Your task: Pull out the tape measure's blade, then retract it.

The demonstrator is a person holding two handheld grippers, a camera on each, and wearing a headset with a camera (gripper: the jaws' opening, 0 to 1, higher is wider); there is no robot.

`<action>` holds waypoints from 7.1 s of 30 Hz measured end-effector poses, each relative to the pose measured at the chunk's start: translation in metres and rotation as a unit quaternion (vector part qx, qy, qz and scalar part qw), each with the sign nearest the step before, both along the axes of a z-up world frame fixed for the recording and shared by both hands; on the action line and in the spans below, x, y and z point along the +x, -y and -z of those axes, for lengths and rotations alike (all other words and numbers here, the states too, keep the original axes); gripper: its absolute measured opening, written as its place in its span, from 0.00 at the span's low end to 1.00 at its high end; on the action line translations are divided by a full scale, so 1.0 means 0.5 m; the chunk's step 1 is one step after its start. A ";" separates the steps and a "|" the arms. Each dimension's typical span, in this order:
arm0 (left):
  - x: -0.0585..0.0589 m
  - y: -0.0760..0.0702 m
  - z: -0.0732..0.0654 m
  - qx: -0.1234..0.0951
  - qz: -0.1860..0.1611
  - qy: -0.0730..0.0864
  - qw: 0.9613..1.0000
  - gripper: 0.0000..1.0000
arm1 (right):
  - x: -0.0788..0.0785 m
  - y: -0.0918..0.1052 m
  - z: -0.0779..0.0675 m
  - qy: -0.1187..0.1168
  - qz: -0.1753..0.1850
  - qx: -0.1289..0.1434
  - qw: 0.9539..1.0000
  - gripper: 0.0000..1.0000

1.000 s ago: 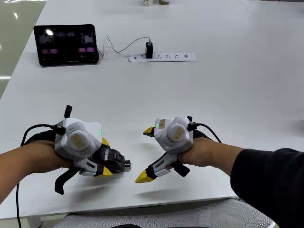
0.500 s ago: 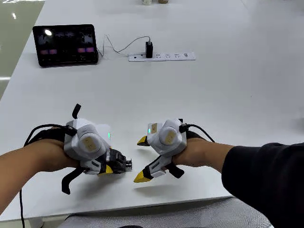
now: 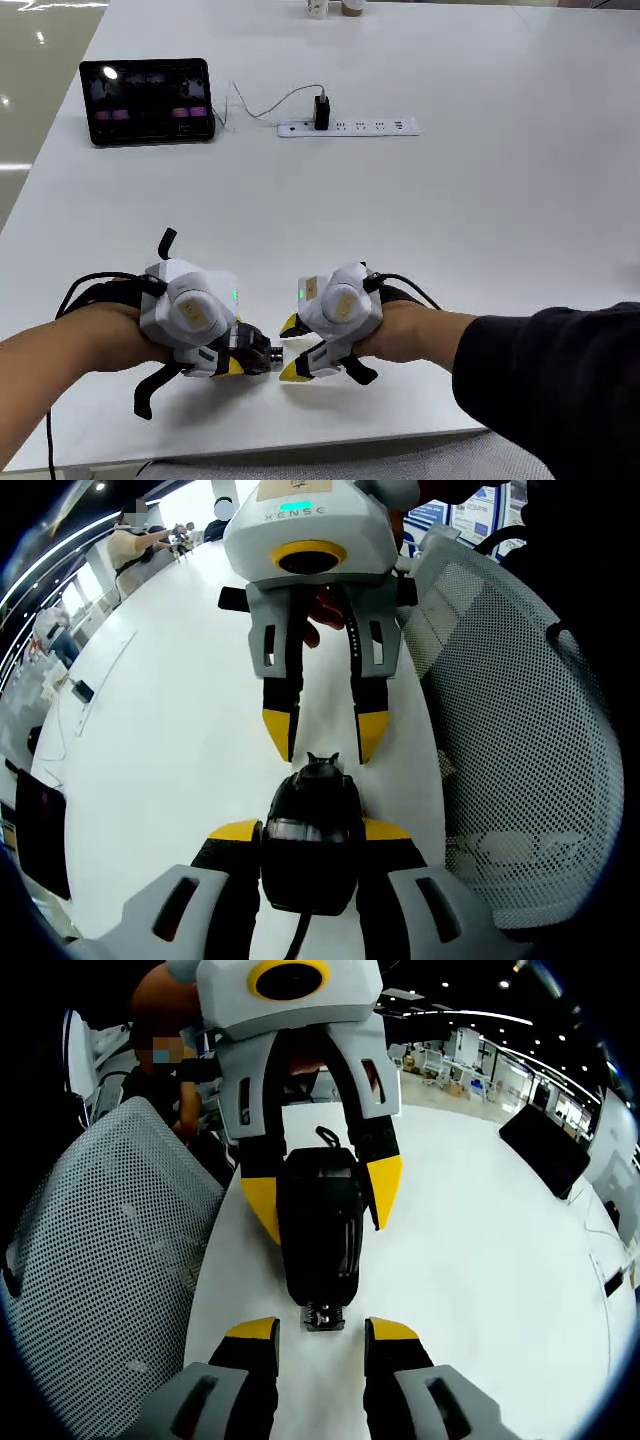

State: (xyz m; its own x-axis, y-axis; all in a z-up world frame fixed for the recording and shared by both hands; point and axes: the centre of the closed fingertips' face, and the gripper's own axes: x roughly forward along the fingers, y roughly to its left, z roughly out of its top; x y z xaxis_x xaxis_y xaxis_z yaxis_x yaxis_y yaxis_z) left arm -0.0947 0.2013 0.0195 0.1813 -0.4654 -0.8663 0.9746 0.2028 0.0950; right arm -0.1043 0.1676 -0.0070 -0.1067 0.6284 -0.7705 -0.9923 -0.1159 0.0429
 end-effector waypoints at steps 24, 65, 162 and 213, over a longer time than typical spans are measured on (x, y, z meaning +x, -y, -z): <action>0.000 0.000 0.000 0.001 -0.004 -0.002 1.000 0.31 | 0.005 -0.019 0.015 -0.004 0.000 -0.022 1.000 0.13; 0.001 -0.002 0.002 0.004 -0.010 -0.006 1.000 0.31 | 0.008 0.016 0.016 -0.011 -0.011 -0.034 0.999 0.11; 0.000 0.002 0.002 -0.006 -0.002 -0.007 1.000 0.31 | 0.020 0.098 0.015 -0.013 0.000 -0.046 0.999 0.10; -0.001 0.002 0.003 -0.015 -0.008 -0.005 1.000 0.31 | 0.027 0.154 0.014 -0.008 0.003 -0.051 0.999 0.10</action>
